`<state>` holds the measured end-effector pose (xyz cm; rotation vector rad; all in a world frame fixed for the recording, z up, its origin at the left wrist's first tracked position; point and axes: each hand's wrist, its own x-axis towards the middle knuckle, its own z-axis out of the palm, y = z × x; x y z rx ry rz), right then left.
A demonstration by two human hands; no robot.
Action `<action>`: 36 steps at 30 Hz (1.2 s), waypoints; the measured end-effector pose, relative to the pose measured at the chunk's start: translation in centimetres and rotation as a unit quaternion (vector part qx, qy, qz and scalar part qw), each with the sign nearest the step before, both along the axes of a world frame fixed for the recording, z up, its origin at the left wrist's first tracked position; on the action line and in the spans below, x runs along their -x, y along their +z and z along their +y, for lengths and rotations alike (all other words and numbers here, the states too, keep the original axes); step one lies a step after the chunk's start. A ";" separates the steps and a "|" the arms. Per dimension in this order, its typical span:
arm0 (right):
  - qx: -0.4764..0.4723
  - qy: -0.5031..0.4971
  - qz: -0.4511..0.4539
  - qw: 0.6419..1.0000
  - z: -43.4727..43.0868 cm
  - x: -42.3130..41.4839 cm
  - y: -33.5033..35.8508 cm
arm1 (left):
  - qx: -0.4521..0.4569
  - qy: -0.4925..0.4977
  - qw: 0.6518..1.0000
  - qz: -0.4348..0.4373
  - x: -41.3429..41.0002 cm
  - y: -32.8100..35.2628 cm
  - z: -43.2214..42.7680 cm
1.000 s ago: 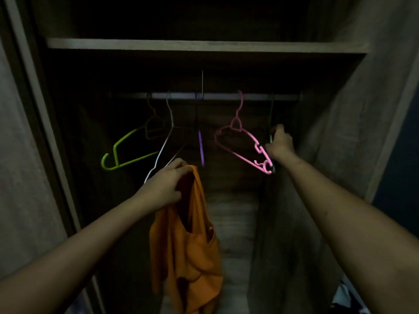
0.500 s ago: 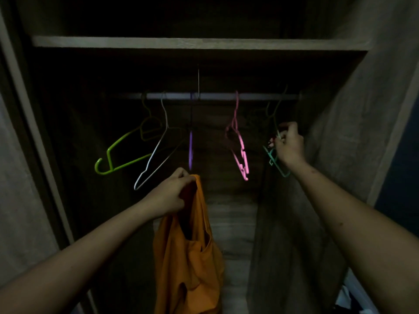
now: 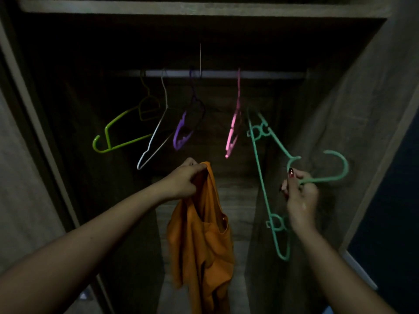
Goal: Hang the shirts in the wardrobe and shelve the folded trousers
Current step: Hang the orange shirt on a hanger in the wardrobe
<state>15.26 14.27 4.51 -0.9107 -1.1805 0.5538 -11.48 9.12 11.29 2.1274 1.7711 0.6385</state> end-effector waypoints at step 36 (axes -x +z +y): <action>0.042 0.292 -0.399 0.868 -2.3 4.5 0.1 | 0.104 -0.030 0.993 0.038 5.0 -1.1 -3.2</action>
